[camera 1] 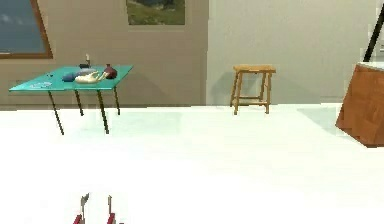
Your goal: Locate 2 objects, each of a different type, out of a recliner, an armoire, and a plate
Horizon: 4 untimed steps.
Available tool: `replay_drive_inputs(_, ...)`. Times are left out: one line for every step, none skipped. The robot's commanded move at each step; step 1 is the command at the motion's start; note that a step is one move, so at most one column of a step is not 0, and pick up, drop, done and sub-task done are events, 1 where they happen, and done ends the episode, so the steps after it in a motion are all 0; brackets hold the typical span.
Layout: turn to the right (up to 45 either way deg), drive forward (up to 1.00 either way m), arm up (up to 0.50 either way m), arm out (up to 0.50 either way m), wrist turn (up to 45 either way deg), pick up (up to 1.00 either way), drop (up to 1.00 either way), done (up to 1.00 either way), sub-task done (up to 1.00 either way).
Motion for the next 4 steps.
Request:
replay_drive_inputs(0.0, 1.00, 0.00, 0.00, 0.0, 0.00, 0.00, 0.00, 0.00)
replay_drive_inputs(-6.0, 0.00, 0.00, 0.00, 0.0, 0.00, 0.00, 0.00, 0.00)
replay_drive_inputs(0.0, 0.30, 0.00, 0.00, 0.0, 0.00, 0.00, 0.00, 0.00)
replay_drive_inputs(-39.0, 0.00, 0.00, 0.00, 0.0, 0.00, 0.00, 0.00, 0.00)
